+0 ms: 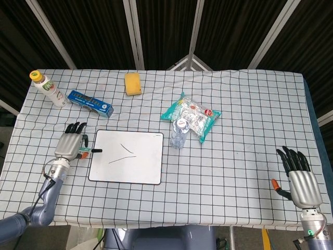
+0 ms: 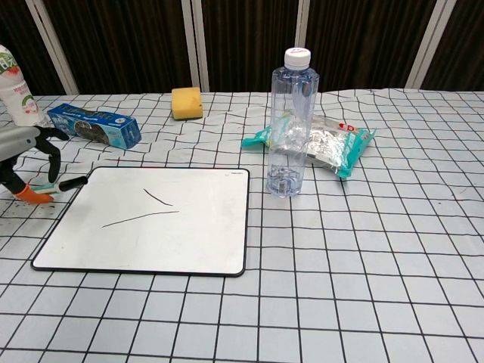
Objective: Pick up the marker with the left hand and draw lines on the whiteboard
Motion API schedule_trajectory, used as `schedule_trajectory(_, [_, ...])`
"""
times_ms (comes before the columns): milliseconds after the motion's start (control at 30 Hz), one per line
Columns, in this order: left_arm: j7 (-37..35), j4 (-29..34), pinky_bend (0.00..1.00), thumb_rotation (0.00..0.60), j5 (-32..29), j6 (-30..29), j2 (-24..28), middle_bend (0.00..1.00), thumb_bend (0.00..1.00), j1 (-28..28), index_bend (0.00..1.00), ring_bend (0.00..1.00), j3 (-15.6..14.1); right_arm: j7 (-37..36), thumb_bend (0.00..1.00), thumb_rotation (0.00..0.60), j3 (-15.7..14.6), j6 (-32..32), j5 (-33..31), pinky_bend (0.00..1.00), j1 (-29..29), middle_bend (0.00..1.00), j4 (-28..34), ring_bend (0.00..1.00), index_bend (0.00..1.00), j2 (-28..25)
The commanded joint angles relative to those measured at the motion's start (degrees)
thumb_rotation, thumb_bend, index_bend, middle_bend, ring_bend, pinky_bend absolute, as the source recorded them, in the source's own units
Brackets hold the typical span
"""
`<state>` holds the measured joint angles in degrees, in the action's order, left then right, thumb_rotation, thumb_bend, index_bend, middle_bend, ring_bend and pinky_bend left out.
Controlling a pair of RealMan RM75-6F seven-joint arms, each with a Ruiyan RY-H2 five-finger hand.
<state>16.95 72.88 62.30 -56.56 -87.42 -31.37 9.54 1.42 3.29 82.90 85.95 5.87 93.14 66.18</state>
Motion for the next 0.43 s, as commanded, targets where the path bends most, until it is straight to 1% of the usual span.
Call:
schedule_trajectory(33, [-0.7, 3.4, 0.00, 0.600, -1.8, -0.3, 2.4, 0.00, 0.15, 1.3, 0.28, 0.00, 0.4, 0.1, 0.35, 0.600, 0.0, 0.1, 0.1, 0.00, 0.0, 0.00, -0.1, 0.00, 0.00, 0.0])
schedule_trajectory(100, [-1.5, 5.6, 0.00, 0.600, -1.9, -1.1, 4.0, 0.00, 0.14, 2.3, 0.19, 0.00, 0.2, 0.0, 0.35, 0.600, 0.0, 0.1, 0.1, 0.00, 0.0, 0.00, -0.2, 0.00, 0.00, 0.0])
schedule_trajectory(133, [-2.4, 7.8, 0.00, 0.600, -1.8, -1.9, 5.5, 0.00, 0.14, 3.3, 0.15, 0.00, 0.1, -0.1, 0.35, 0.600, -0.1, 0.1, 0.1, 0.00, -0.1, 0.00, -0.2, 0.00, 0.00, -0.1])
schedule_trajectory(233, [-4.5, 12.8, 0.00, 0.600, -0.6, -4.9, 8.9, 0.00, 0.13, 5.7, 0.09, 0.00, -0.1, -0.2, 0.35, 0.600, -0.1, 0.0, 0.0, 0.00, 0.0, 0.00, -0.1, 0.00, 0.00, -0.1])
schedule_trajectory(333, [-5.7, 18.9, 0.00, 0.600, 2.4, -9.3, 14.0, 0.00, 0.13, 8.8, 0.07, 0.00, -1.4, 0.1, 0.35, 0.600, -0.1, -0.1, 0.1, 0.00, 0.0, 0.00, -0.1, 0.00, 0.00, -0.1])
schedule_trajectory(433, [-7.3, 24.3, 0.00, 0.600, 6.3, -14.6, 19.0, 0.00, 0.13, 12.9, 0.07, 0.00, -3.8, 0.4, 0.35, 0.600, -0.2, -0.2, 0.0, 0.00, -0.1, 0.00, -0.1, 0.00, 0.00, -0.2])
